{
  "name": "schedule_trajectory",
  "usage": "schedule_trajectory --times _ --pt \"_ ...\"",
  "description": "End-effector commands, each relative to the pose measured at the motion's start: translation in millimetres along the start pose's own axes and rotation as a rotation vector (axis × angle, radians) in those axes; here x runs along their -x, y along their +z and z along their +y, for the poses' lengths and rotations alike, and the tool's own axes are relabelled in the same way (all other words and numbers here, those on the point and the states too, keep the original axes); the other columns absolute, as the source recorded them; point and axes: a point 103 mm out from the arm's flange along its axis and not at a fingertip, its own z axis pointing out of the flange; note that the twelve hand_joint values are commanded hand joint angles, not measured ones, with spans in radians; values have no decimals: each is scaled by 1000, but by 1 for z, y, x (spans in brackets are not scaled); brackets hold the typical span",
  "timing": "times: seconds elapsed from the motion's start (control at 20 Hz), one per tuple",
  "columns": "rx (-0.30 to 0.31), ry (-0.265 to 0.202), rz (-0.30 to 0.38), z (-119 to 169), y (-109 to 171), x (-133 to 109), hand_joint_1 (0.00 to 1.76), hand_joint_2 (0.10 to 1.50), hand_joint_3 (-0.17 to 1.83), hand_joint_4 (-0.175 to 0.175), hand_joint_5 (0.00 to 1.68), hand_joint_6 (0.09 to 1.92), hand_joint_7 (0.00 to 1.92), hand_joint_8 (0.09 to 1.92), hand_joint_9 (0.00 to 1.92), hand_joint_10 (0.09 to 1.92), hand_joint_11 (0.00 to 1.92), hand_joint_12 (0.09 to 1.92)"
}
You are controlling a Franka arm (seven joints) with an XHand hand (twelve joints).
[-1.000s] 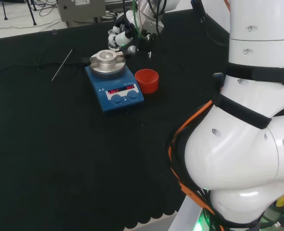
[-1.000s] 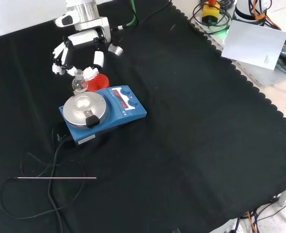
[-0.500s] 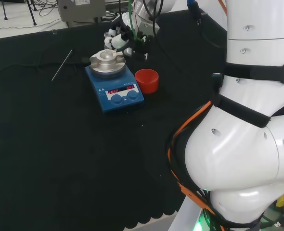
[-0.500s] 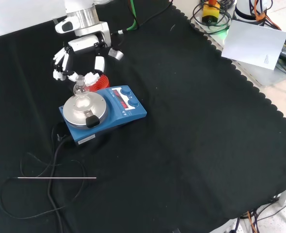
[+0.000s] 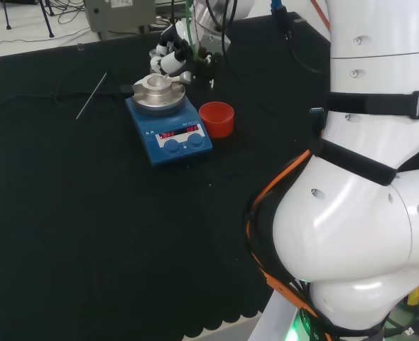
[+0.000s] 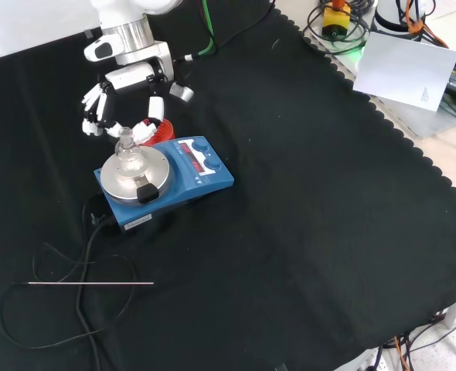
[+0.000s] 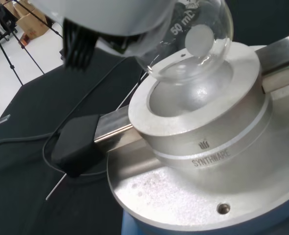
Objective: Place the round-bottom flask on the heater.
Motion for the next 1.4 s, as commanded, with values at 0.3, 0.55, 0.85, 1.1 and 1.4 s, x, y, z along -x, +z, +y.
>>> schedule_trajectory --times 0.3,0.55,0.85,1.1,1.4 --pt "-15 11 -11 -4 8 0 1109 512 1156 87 1106 1247 562 588 734 554 396 1288" --pt "-32 17 -23 -4 15 4 1109 512 1156 87 1106 1247 562 588 734 554 396 1289" --pt "-35 25 -31 0 20 7 1109 512 1155 87 1106 1247 562 588 734 554 396 1289" --pt "-45 26 -21 3 21 6 1108 513 1153 88 1106 1245 562 588 733 554 396 1289" --pt "-56 26 -12 4 19 7 1042 777 650 172 1014 1097 508 616 665 591 344 1307"
